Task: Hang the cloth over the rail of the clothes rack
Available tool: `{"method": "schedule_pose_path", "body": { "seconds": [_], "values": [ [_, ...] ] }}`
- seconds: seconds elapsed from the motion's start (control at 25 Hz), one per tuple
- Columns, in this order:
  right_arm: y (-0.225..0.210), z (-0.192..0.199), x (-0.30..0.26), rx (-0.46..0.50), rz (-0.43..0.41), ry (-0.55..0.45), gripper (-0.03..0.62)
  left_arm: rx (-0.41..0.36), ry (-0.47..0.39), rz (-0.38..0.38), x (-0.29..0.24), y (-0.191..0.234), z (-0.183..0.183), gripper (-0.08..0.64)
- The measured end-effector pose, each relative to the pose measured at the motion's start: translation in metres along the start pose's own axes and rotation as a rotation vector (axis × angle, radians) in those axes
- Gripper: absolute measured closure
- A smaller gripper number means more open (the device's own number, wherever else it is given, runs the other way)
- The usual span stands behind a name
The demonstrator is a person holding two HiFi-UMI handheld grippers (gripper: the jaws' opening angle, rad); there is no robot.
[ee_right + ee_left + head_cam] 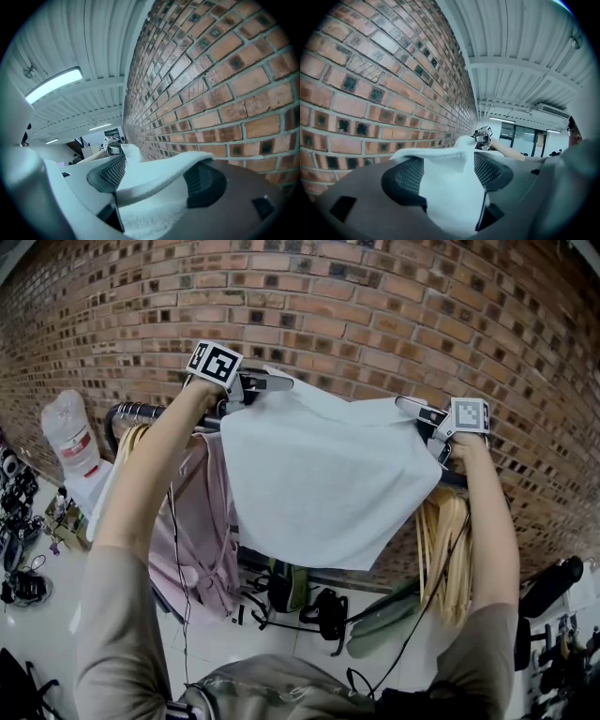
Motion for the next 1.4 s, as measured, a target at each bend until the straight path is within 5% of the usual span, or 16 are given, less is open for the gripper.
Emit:
{"method": "schedule_pose_path", "body": {
  "seconds": [0.08, 0.2, 0.32, 0.48, 0.88, 0.96, 1.12, 1.32, 1.4],
  "values": [
    [0.007, 0.001, -0.001, 0.018, -0.040, 0.006, 0.229, -0.001, 0.007, 0.004, -0.001, -0.001, 0.001, 0.232],
    [-0.005, 0.006, 0.004, -0.017, 0.086, 0.029, 0.229, 0.022, 0.027, 0.013, -0.003, -0.001, 0.005, 0.232],
    [-0.009, 0.002, 0.006, -0.017, 0.111, 0.005, 0.227, 0.036, 0.055, 0.026, -0.005, -0.003, 0.010, 0.232],
    [-0.006, 0.003, 0.007, -0.022, 0.131, -0.008, 0.114, 0.065, 0.102, 0.078, -0.013, -0.009, 0.016, 0.212],
    [0.022, -0.001, -0.006, 0.039, -0.106, -0.020, 0.101, 0.019, 0.132, 0.069, -0.015, -0.010, 0.018, 0.209],
    [0.015, 0.005, -0.006, 0.013, -0.064, 0.014, 0.101, 0.005, 0.134, 0.067, -0.016, -0.011, 0.017, 0.209],
    [-0.013, 0.007, 0.008, -0.028, 0.153, 0.015, 0.101, -0.042, 0.146, 0.055, -0.018, -0.013, 0.015, 0.209],
    [-0.006, 0.008, 0.005, -0.040, 0.093, 0.003, 0.101, -0.013, 0.137, 0.087, -0.020, -0.019, 0.019, 0.209],
    [-0.007, 0.002, 0.010, -0.015, 0.129, -0.032, 0.101, -0.033, 0.132, 0.082, -0.018, -0.020, 0.016, 0.209]
  ]
}}
Point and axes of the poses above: the fingertips, and each gripper's own axes: x backward along the fingers, y to its left, z out of its underside, the point moved 6 cm from there along x, backward along the fingers, and after that the axes turned 11 degrees about z, right-handed, at the moved point
